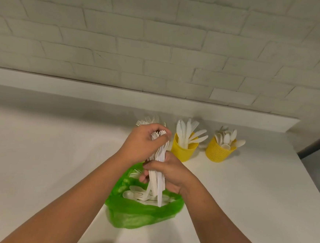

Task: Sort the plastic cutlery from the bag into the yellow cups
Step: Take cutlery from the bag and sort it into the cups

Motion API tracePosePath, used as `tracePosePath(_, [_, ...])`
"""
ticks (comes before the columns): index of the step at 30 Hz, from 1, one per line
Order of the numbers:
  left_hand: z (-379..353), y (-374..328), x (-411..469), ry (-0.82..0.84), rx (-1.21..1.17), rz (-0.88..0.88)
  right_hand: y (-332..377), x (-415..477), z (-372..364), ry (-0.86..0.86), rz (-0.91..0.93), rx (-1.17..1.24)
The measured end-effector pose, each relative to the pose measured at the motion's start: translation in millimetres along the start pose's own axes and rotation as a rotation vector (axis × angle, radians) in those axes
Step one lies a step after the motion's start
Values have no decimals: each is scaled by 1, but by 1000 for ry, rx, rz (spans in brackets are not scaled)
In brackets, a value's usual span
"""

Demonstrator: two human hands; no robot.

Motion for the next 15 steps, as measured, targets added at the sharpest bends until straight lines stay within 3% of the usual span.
tracePosePath(6, [-10,12,-2,79,-95,38,-5,5,11,-113,0,58])
tracePosePath(10, [-18,46,-9,-74,-739,395,26,7,27,-327,256,44])
tracePosePath(12, [-34,60,-19,-43,-885,541,51,5,34,-426,424,128])
tracePosePath(15, [-54,62,-27,22,-1092,611,75,11,31,-433,576,290])
Point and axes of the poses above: each hand's wrist, its own x-axis towards the middle knuckle, its own z-axis out of the back of the hand, y = z × x, the point moved 8 cm from there along x, towards the middle knuckle, and after that the axes turned 3 degrees about z, right-handed, at the moved point
